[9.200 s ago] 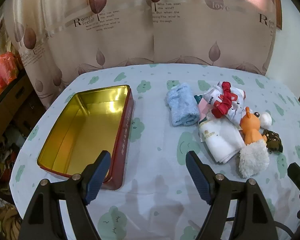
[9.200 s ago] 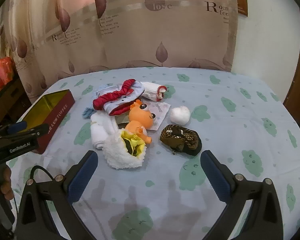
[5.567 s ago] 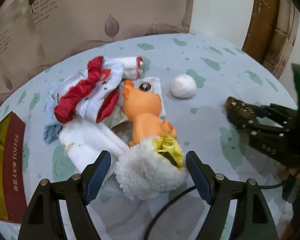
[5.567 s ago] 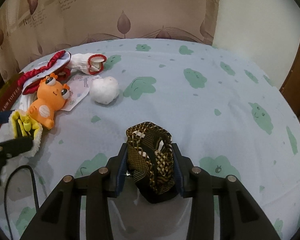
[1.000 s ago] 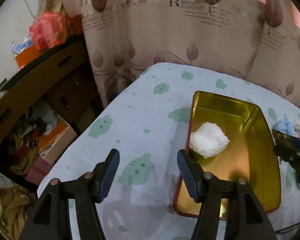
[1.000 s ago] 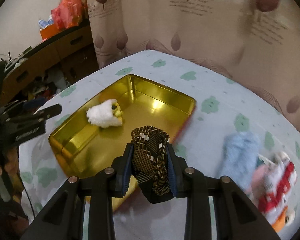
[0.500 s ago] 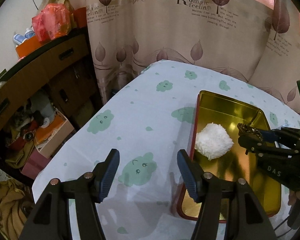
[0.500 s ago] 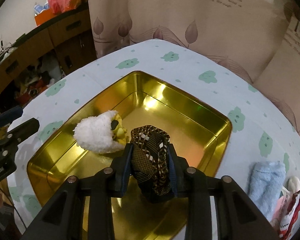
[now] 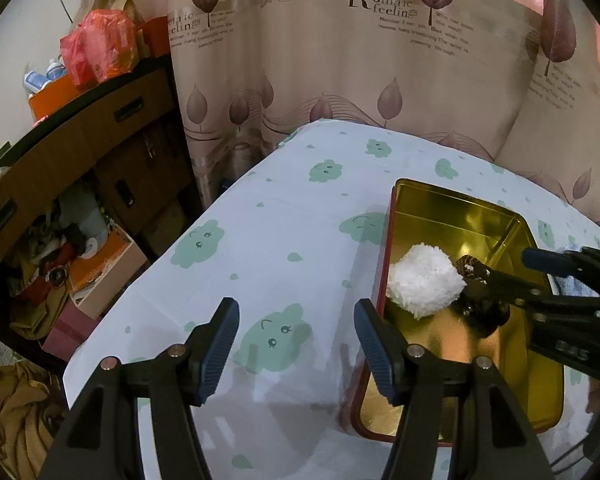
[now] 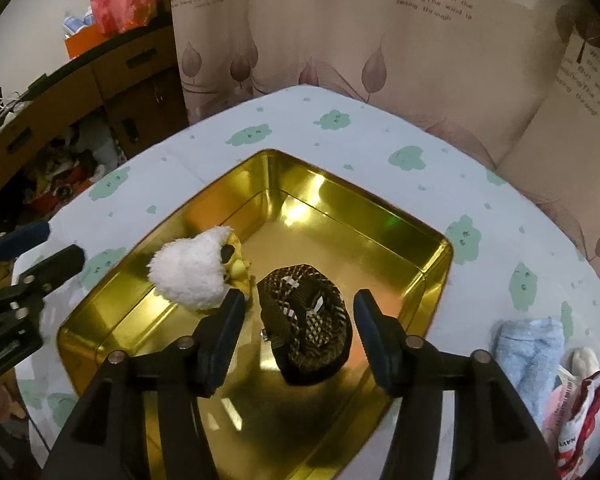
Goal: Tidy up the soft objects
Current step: 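Carry the knit pouch to the gold tin and release it with the right tool, then move the right tool to the white cotton ball and grasp it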
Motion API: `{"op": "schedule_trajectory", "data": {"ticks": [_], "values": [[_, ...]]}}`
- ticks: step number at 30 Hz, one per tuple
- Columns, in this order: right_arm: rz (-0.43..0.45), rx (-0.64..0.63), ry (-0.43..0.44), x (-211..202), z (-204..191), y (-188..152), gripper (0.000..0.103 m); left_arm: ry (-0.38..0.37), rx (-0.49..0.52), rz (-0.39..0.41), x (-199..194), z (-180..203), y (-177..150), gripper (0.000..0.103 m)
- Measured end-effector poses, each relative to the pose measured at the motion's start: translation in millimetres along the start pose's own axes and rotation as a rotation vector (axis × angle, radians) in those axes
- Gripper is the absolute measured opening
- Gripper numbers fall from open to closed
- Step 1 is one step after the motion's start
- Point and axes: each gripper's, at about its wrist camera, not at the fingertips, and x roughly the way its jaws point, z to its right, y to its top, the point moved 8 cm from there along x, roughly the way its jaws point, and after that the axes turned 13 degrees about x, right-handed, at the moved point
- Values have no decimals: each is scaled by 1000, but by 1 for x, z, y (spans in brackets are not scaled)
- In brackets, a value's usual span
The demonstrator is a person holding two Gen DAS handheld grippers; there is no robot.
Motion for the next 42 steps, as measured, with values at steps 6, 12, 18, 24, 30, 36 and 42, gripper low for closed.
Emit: {"op": "schedule_trajectory", "data": {"ticks": [6, 12, 18, 24, 30, 36, 42], "values": [[20, 16, 34, -34, 10, -11, 54, -5, 9, -1, -2, 4, 0, 61], [44, 61, 25, -79, 48, -36, 54, 8, 52, 5, -4, 13, 1, 61], [96, 145, -82, -125, 124, -61, 54, 11, 85, 18, -7, 22, 1, 61], [131, 290, -203, -162, 214, -88, 54, 8, 125, 27, -8, 33, 1, 61], [129, 427, -319, -174, 295, -125, 54, -27, 168, 50, -14, 51, 5, 61], [85, 505, -357, -153, 346, -159, 54, -119, 195, 68, -33, 86, 13, 61], [68, 538, -341, -130, 364, -167, 56, -246, 254, 61, -48, 147, 19, 61]]}}
